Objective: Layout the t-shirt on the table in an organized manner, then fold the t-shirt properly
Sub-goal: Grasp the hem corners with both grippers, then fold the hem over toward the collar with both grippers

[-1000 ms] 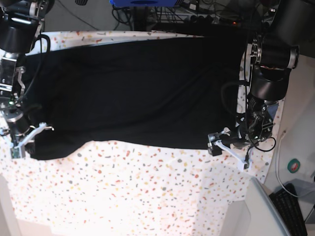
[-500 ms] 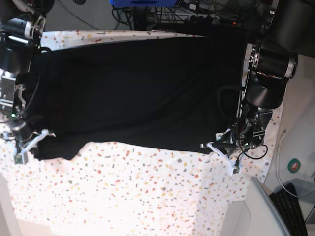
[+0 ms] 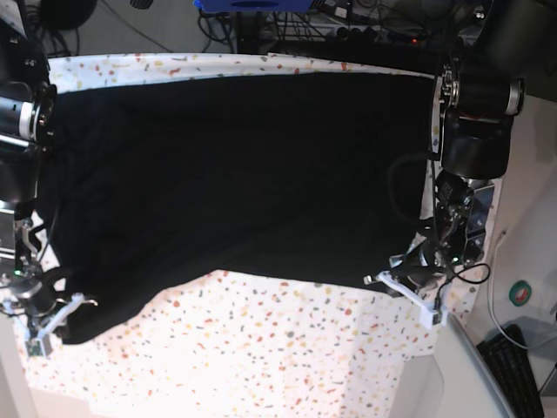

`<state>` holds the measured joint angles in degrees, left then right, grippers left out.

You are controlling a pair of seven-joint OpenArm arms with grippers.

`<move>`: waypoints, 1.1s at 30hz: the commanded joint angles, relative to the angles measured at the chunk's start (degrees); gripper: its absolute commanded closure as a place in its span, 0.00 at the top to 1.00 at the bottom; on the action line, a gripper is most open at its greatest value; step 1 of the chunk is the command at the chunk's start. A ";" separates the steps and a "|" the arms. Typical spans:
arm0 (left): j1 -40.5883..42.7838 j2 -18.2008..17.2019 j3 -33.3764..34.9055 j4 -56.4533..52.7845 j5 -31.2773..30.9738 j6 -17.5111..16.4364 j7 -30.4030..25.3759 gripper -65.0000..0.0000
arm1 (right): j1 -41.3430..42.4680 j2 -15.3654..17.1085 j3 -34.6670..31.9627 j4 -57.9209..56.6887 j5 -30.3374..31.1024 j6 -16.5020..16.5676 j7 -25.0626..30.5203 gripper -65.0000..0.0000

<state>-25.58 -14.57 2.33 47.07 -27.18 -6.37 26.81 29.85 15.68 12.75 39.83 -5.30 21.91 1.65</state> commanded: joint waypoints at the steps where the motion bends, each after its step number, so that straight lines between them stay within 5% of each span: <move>1: -1.10 -1.04 -1.76 2.82 -0.38 0.09 -1.18 0.00 | 1.58 0.80 0.13 0.83 0.68 -0.50 3.32 0.00; 19: 10.15 -1.04 -7.03 21.02 -0.38 0.09 2.77 0.00 | -4.66 1.06 0.13 4.17 0.60 -0.50 3.93 0.00; 23: 15.61 -1.04 -9.23 26.47 -0.65 0.09 3.30 0.00 | -10.46 1.15 0.13 14.28 0.51 -0.50 -3.98 0.00; 28: 20.09 -0.42 -11.69 32.62 -0.56 0.09 13.32 0.00 | -16.79 0.98 0.74 26.14 0.68 -0.50 -16.11 0.00; 33: 27.21 0.19 -14.42 42.65 -0.82 0.09 13.76 0.00 | -21.89 -1.66 8.13 32.91 0.68 -0.15 -22.97 0.00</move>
<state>2.52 -13.65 -11.75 88.88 -27.75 -6.09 41.52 6.72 13.19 20.73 71.50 -5.17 21.87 -22.63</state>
